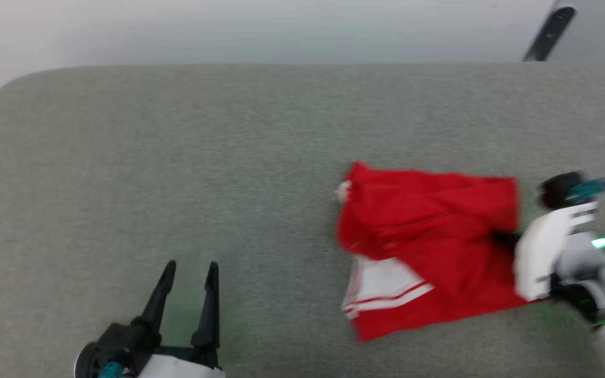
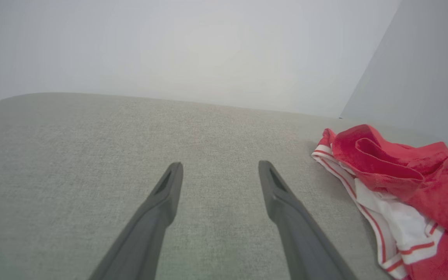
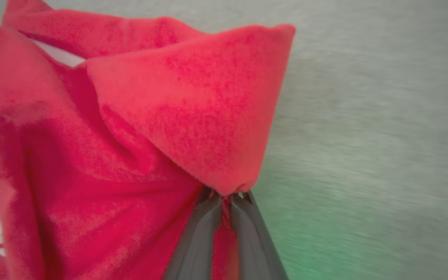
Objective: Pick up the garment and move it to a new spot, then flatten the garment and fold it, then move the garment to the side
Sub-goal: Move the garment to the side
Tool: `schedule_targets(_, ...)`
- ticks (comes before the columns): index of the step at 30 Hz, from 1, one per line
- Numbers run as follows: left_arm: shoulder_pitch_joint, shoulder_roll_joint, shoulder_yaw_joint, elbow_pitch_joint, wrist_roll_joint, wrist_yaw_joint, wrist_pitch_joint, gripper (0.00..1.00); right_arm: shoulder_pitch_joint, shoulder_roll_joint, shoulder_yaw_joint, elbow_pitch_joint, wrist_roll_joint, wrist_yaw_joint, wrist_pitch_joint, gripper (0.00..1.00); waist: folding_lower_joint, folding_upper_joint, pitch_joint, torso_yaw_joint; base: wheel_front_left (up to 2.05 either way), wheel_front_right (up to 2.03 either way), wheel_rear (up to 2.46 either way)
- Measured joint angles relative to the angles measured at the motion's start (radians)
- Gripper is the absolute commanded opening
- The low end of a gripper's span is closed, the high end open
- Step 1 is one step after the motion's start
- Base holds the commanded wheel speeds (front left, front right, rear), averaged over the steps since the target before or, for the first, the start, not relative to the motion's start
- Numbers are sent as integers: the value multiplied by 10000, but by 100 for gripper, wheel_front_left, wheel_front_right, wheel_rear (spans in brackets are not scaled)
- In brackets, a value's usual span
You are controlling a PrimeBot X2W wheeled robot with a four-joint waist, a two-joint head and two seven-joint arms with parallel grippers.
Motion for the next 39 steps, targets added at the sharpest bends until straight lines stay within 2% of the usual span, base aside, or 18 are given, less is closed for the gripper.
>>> schedule_targets(5, -334, -4, -107, -113, 167, -36, -2, 100, -21, -970, -798, -531, 148, -12, -520, 0, 0, 0, 151, -490, 0, 0, 0)
schedule_targets(10, -660, 69, -255, -161, 401, -90, 0, 100, -83, -1871, -1377, -997, 245, -12, -326, 0, 0, 0, 417, -979, 0, 0, 0)
schedule_targets(14, -927, 261, -234, -443, 512, -102, 0, 100, -500, -2307, -1973, -1018, 265, -12, -25, 0, 0, 0, 726, -1304, 0, 0, 0)
schedule_targets(18, -1240, 385, -263, -813, 650, -130, 0, 100, -1109, -2706, -2579, -493, -67, -12, 96, 0, 0, 0, 1135, -1507, 0, 0, 0)
schedule_targets(27, -1663, 683, -393, -1572, 748, -134, 0, 100, -2237, -3229, -3720, 1193, -1191, -12, -662, 0, -1, 0, 2024, -1496, 0, 0, 0)
schedule_targets(39, -1729, 920, -407, -2010, 830, -138, 0, 100, -3572, -3106, -4034, 3776, -3175, -12, -2577, 0, 0, 0, 2651, -993, 0, 0, 0)
